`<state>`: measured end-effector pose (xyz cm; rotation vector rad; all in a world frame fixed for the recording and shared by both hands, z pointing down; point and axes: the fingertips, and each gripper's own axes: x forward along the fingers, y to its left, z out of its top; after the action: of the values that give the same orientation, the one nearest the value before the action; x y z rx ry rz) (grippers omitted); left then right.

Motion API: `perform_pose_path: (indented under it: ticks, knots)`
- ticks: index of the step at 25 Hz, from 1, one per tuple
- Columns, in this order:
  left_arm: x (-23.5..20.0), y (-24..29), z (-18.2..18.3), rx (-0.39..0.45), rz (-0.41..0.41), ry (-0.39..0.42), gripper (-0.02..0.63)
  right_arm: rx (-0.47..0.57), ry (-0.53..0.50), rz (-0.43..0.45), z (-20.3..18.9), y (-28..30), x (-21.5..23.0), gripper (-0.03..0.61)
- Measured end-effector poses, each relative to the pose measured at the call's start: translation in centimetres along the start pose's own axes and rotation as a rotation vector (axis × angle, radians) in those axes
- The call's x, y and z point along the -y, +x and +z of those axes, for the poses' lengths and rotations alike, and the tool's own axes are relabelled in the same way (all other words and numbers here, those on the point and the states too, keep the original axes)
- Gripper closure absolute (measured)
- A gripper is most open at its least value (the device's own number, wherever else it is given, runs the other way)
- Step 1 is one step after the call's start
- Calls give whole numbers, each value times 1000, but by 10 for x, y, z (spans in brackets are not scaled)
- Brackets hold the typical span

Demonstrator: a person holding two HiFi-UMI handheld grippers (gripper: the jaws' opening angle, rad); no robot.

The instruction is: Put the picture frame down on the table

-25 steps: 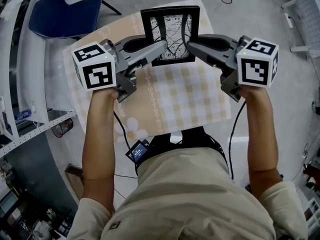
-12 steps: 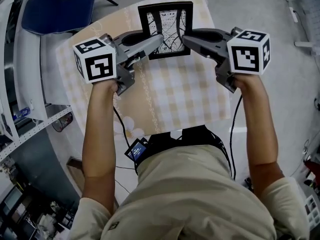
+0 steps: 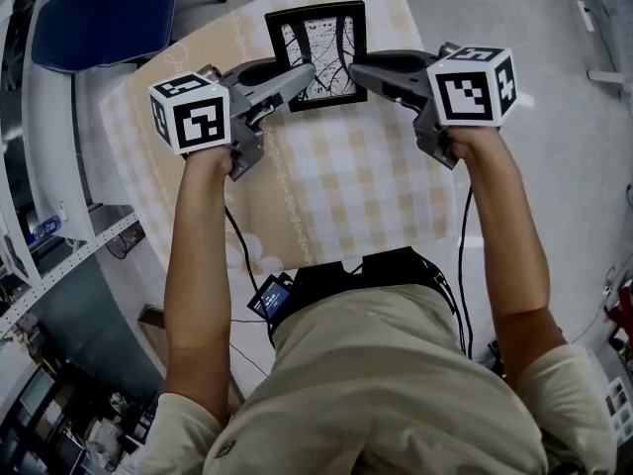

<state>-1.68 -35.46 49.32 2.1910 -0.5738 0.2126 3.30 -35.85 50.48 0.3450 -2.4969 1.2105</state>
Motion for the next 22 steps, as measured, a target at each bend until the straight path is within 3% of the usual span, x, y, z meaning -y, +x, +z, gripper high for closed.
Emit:
perform_pose_path:
  ticks: [9, 22]
  knots:
    - [-42, 18, -18, -28, 19, -36, 537, -39, 40, -48, -15, 20, 39, 509]
    - [-89, 41, -44, -138, 129, -45, 511, -91, 74, -92, -38, 41, 83, 509]
